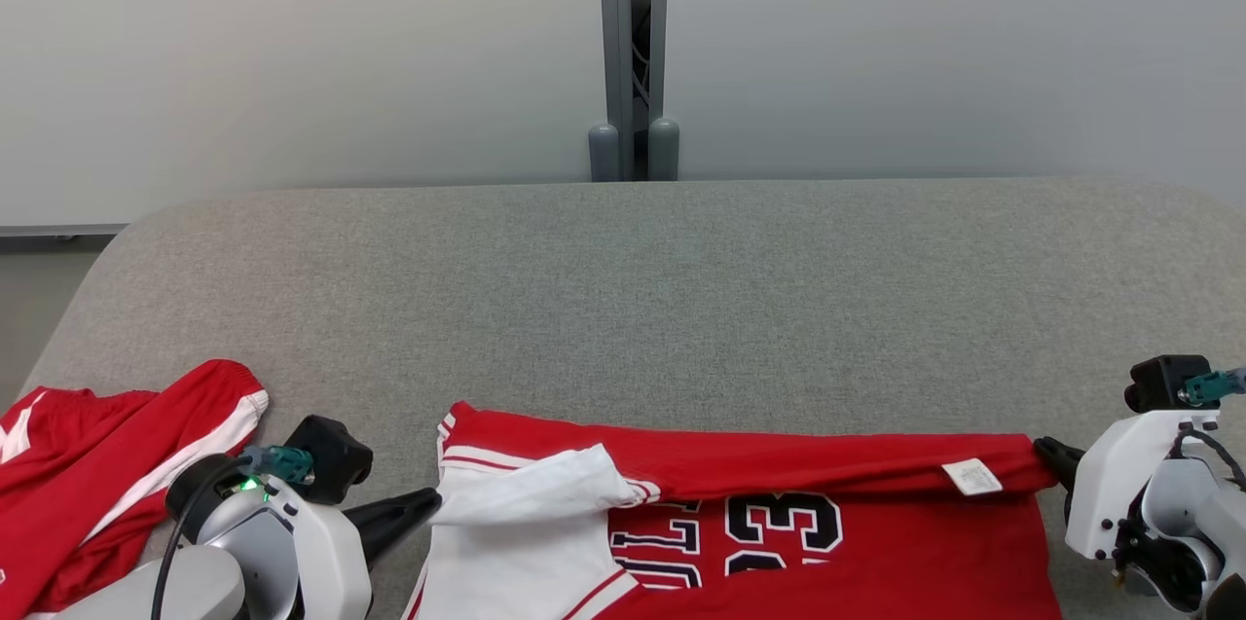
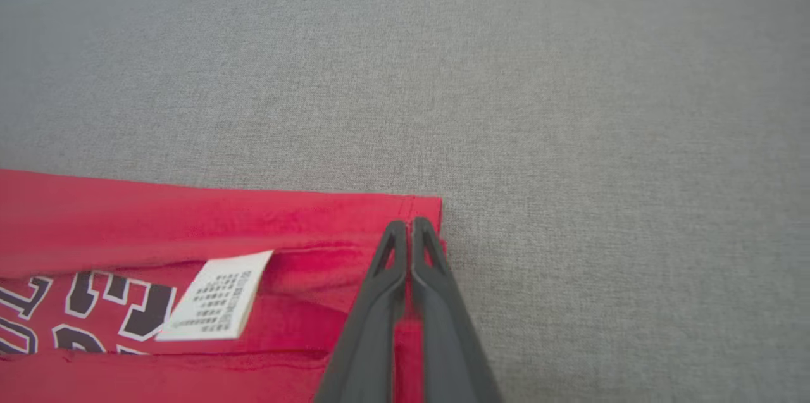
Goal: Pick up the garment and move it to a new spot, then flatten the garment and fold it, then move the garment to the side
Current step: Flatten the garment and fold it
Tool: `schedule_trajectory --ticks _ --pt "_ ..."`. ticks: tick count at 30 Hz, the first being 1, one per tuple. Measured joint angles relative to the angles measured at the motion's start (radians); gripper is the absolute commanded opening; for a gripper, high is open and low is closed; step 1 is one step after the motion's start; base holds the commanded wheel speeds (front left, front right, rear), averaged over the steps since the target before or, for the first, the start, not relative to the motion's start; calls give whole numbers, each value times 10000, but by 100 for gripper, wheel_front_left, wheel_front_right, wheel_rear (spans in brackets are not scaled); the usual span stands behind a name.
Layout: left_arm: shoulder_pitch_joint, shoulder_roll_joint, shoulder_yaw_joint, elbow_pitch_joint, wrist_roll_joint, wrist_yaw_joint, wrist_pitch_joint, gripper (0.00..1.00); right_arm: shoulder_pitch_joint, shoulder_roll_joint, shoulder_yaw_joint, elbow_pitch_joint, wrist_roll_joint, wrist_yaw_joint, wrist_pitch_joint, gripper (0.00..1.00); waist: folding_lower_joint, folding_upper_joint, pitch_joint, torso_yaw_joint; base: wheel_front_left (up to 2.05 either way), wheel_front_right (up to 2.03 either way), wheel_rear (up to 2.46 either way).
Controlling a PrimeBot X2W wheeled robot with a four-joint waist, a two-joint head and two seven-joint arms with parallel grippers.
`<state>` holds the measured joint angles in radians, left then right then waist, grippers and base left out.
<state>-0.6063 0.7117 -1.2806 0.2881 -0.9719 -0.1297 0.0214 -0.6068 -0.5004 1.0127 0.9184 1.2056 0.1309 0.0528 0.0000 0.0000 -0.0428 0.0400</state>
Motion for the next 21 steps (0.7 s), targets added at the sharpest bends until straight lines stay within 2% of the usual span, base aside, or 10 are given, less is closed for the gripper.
schedule_trajectory --ticks 21 --pt "723 109 0 -545 447 0 777 0 340 -458 566 -767 894 0 1216 0 0 0 -218 -4 0 0 0"
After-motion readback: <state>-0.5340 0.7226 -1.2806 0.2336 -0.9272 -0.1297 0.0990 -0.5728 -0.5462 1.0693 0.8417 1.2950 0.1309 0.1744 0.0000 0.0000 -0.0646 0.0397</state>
